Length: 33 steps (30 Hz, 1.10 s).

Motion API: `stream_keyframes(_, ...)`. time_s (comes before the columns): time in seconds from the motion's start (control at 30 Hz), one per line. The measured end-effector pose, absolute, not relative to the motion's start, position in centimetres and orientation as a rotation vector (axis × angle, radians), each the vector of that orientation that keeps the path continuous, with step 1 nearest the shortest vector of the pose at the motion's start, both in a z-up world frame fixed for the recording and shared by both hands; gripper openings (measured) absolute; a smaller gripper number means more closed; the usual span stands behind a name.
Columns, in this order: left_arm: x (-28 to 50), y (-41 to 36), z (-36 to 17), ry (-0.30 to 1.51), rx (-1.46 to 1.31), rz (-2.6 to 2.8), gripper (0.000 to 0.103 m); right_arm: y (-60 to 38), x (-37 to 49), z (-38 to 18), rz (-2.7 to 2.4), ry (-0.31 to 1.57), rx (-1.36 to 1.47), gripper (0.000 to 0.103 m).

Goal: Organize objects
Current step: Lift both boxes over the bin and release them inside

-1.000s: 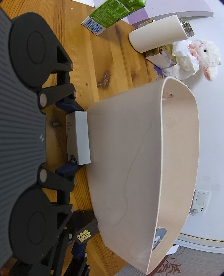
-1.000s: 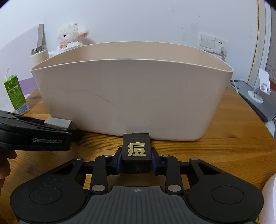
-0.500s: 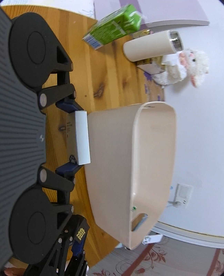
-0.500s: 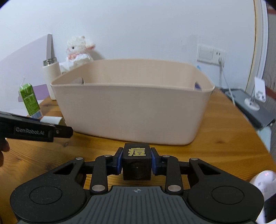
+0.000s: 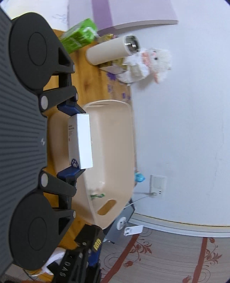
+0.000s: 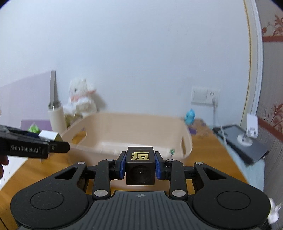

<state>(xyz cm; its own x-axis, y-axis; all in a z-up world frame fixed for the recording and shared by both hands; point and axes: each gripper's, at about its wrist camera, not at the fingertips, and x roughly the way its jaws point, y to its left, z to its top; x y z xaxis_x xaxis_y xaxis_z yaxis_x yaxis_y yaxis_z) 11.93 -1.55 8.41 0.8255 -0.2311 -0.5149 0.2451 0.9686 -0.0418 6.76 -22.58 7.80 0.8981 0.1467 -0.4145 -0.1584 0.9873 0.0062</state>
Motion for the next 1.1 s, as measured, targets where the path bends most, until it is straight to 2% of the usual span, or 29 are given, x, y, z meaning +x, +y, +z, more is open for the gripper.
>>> stream_keyframes(0.23,15.5,-3.5,9.7,0.522,0.071,-0.216,0.061,-23.6,9.3,10.5,0.116,0.372,0.023,0.029)
stream_keyframes(0.43,19.3,-5.0,8.5,0.573,0.090,-0.171,0.061,-24.2,12.3,10.8,0.080,0.384,0.044,0.029)
stream_keyframes(0.77,24.0,-6.4,3.5,0.732,0.173,-0.135,0.061,-22.9,17.8,7.2,0.038,0.519,0.005,0.029)
stream_keyframes(0.93,24.1,-6.6,3.4,0.757,0.165,-0.159,0.062,-22.1,19.6,4.6,0.021,0.611,-0.030,0.029)
stream_keyframes(1.0,23.9,-6.6,3.7,0.757,0.154,-0.166,0.063,-22.0,19.8,4.0,0.021,0.631,-0.037,0.035)
stream_keyframes(1.07,23.7,-6.7,4.0,0.743,0.168,-0.161,0.075,-22.0,19.6,3.9,0.022,0.627,-0.041,0.044)
stream_keyframes(1.1,23.5,-6.7,4.2,0.736,0.172,-0.159,0.078,-22.0,19.4,4.1,0.022,0.622,-0.045,0.047)
